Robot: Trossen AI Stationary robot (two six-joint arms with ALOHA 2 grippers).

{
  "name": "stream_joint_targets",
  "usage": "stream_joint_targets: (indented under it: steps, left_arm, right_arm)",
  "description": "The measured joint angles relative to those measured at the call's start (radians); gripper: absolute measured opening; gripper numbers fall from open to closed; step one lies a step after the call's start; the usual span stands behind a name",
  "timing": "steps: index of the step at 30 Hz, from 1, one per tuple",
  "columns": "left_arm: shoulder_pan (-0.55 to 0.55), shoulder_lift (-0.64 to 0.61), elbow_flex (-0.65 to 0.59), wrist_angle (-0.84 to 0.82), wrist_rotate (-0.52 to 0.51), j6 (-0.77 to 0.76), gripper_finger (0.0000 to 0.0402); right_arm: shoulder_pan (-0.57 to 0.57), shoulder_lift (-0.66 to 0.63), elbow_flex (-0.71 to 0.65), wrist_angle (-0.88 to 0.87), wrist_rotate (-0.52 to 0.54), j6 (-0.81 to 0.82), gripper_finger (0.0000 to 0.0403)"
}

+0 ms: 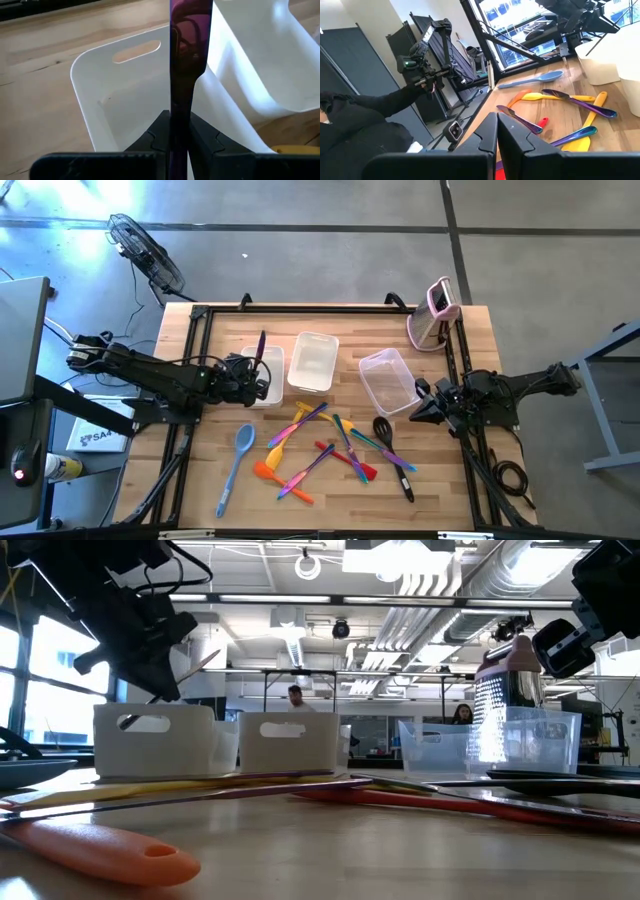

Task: Pick & Place Kitchen Items
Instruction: Put the blue table knife into the left white bin, then put the blue serving spoon into the transparent bin

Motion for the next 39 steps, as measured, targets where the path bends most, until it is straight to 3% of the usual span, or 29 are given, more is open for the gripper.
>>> stream_joint_targets:
  steps: [16,20,39]
  left_arm:
    - [0.000,0.113,0.000,0.014,0.027,0.007,0.0031]
    - [0.000,0.138,0.000,0.023,0.027,0.007,0.0052]
    - [0.000,0.145,0.018,0.028,0.035,0.033,0.0053]
  right_arm:
    - [0.000,0.000,0.000,-0.004,0.000,0.000,0.0006]
    - [0.000,0.000,0.000,-0.005,0.000,0.000,0.0006]
    - [0.000,0.000,0.000,-0.013,0.000,0.000,0.0006]
